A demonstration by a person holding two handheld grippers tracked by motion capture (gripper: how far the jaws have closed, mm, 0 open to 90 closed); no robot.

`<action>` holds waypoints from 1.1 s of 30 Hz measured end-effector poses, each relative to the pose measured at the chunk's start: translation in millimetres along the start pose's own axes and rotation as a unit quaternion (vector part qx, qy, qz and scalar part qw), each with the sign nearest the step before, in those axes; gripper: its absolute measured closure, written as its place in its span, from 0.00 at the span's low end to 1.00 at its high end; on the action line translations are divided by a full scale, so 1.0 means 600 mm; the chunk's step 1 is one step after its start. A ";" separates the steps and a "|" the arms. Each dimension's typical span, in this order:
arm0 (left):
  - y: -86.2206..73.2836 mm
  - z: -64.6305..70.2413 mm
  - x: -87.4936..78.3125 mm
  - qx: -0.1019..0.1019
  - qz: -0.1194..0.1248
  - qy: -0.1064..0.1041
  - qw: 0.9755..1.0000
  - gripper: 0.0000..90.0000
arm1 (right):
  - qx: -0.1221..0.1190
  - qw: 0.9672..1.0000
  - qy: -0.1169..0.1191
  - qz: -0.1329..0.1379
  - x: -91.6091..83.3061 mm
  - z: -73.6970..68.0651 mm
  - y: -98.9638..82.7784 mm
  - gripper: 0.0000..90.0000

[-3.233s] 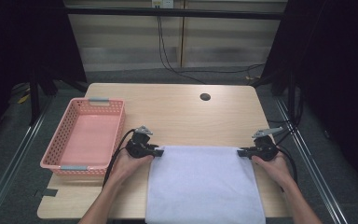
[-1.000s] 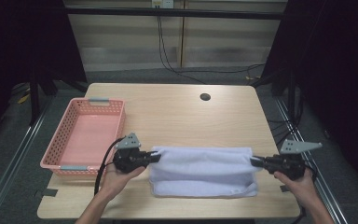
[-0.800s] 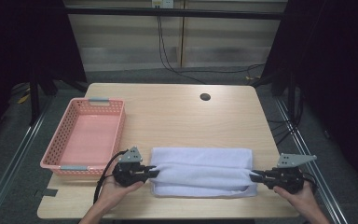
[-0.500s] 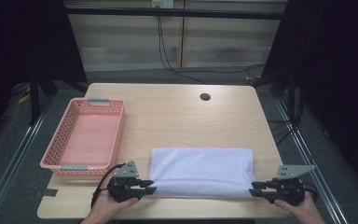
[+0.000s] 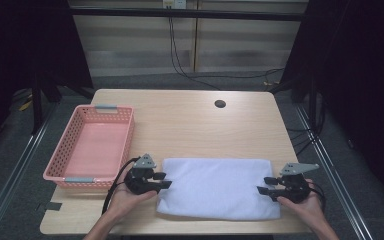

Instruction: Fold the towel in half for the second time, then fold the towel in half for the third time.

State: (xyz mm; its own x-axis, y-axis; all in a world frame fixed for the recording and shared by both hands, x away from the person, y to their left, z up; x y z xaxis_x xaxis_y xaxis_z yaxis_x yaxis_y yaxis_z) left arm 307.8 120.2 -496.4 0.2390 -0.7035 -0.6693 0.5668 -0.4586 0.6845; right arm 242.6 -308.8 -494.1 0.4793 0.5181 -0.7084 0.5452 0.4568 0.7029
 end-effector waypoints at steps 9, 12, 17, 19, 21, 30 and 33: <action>-0.008 0.007 0.026 0.008 -0.016 0.011 1.000 0.69 | -0.029 0.998 -0.028 -0.038 0.027 0.003 -0.001 0.73; -0.001 0.016 0.036 0.014 -0.019 0.005 1.000 0.70 | -0.027 0.999 -0.027 -0.033 0.022 0.015 -0.006 0.77; 0.013 0.025 0.049 0.010 -0.021 -0.013 1.000 0.65 | -0.010 0.999 -0.035 -0.033 0.005 0.031 -0.018 0.70; 0.015 0.026 0.049 0.008 -0.019 -0.019 1.000 0.64 | -0.006 0.999 -0.034 -0.023 0.002 0.030 -0.018 0.63; 0.023 0.024 0.047 -0.005 -0.013 -0.033 0.999 0.62 | -0.001 1.000 -0.030 -0.007 -0.006 0.019 -0.014 0.59; 0.103 -0.006 0.048 -0.026 0.016 -0.012 0.999 0.46 | -0.031 0.997 0.056 0.040 0.015 -0.095 0.047 0.49; 0.114 -0.014 0.048 -0.033 0.030 -0.015 0.999 0.45 | -0.048 0.996 0.071 0.037 0.033 -0.120 0.061 0.49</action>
State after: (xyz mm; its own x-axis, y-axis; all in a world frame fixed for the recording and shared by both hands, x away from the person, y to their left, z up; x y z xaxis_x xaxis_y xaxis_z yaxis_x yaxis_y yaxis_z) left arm 360.1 72.9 -471.3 0.2514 -0.7456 -0.6172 0.6035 -0.3778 0.7022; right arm 222.9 -229.5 -477.8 0.4096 0.6469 -0.6432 0.4411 0.4767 0.7604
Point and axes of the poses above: each handheld gripper's, and its own axes: x roughly forward along the jaws, y roughly out of its top, z roughly to its right, the point moved 2 cm from there along x, roughly forward along the jaws, and after that the axes turned 6 degrees about -x, right-handed, at the moved point
